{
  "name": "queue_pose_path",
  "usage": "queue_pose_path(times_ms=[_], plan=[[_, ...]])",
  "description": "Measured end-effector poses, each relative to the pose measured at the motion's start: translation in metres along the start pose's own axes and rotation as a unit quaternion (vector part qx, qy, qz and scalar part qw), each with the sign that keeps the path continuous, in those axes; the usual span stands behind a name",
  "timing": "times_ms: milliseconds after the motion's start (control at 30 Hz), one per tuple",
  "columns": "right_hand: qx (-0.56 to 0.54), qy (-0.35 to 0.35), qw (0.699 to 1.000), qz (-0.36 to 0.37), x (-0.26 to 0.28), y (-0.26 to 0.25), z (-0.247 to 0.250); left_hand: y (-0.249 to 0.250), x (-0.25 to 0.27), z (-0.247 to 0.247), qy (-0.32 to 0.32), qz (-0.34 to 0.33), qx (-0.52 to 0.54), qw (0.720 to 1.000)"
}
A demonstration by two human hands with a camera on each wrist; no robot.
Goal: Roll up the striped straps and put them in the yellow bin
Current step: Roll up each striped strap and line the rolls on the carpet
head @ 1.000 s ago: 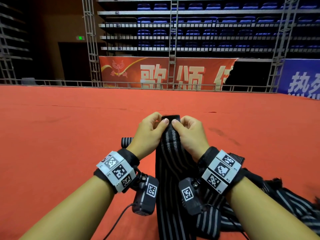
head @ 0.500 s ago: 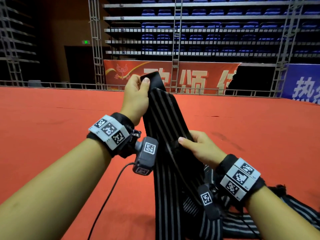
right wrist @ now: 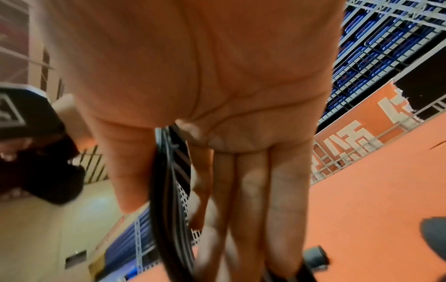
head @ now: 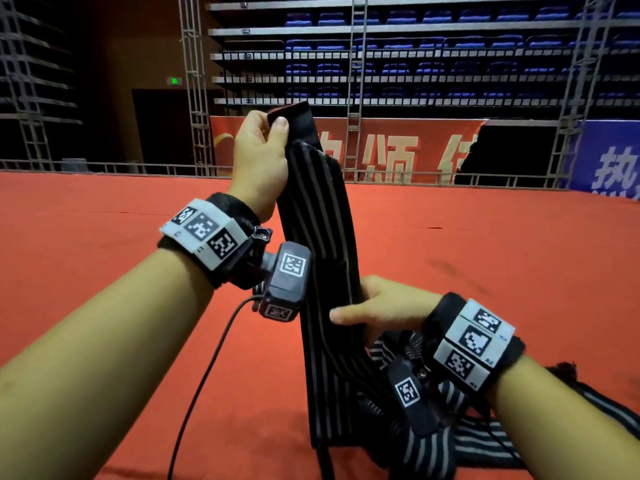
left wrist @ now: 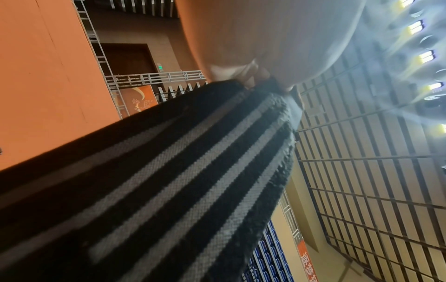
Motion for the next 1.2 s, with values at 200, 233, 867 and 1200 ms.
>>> queue_pose_path(times_ms=[200,233,867,1200], plan=[[0.028,-0.014,0.999,-0.026,-0.002,0.029,-0.010,0.018,-0.009,0.012,0.031,-0.020,0.005,0.999],[-0.023,-0.021,0.999,-0.010,-0.002,0.025,-0.011,0.020,-0.010,0.012,0.031,-0.024,0.004,0.999],[-0.142,0.297,0.918,0.219,-0.007,-0.080,0.048,0.028,0.030,-0.019,-0.117,0.003,0.024,0.993],[-0.202,0.300,0.881,0.305,0.000,-0.096,0.051,0.029,0.038,-0.021,-0.122,-0.017,0.013,0.992]])
Point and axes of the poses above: each hand's wrist, its own x-axis away from the middle knuckle, its own z-axis out of the back of the hand, y = z × x, the point moved 6 cm from there along -x, towards the middle knuckle, and after that the axes turned 4 degrees about -x, right-handed, at the moved point
